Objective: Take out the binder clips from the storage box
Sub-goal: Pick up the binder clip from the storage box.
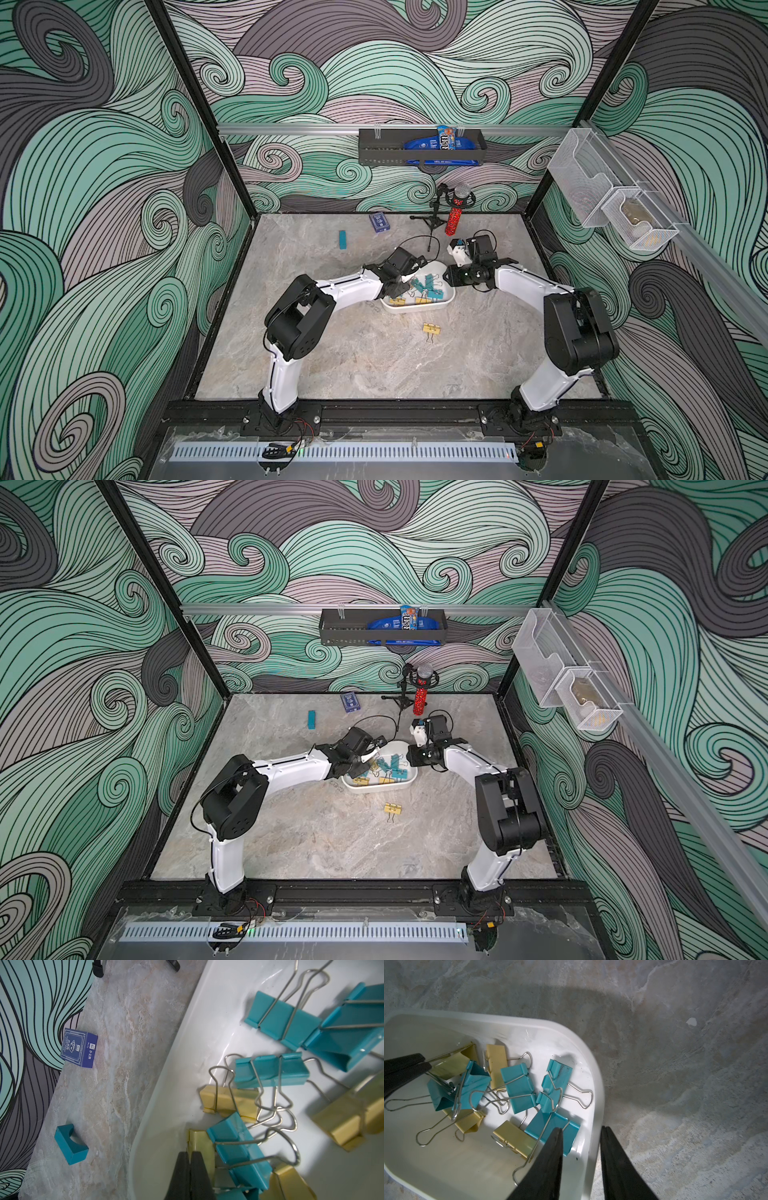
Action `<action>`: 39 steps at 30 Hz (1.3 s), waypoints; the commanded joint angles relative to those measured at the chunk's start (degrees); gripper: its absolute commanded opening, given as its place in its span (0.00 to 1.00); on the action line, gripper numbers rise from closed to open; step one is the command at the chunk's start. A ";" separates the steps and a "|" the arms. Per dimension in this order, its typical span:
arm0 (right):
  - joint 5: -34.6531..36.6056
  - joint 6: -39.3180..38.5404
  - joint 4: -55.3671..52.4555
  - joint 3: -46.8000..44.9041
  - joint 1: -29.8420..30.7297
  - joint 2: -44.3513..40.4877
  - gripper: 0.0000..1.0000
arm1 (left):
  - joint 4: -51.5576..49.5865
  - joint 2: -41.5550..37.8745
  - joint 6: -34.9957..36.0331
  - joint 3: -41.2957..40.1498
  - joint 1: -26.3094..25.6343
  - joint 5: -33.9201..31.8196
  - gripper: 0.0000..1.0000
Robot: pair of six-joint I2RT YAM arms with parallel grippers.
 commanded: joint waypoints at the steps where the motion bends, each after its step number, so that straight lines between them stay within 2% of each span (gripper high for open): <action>1: -0.91 -0.45 -0.83 0.18 0.19 1.08 0.33 | 0.95 -3.25 -0.90 -2.38 -0.08 0.19 0.00; 7: -0.93 -0.44 -0.87 0.28 0.28 1.12 0.33 | 4.77 -8.15 0.10 -6.34 -0.74 0.99 0.00; 27: -1.01 -0.36 -0.91 0.20 0.32 0.68 0.33 | 10.99 -18.89 5.88 -12.55 -4.63 -3.94 0.00; 39: -0.85 -0.45 -0.82 0.18 0.40 0.67 0.33 | 13.17 -25.33 9.21 -17.06 -7.59 -2.14 0.00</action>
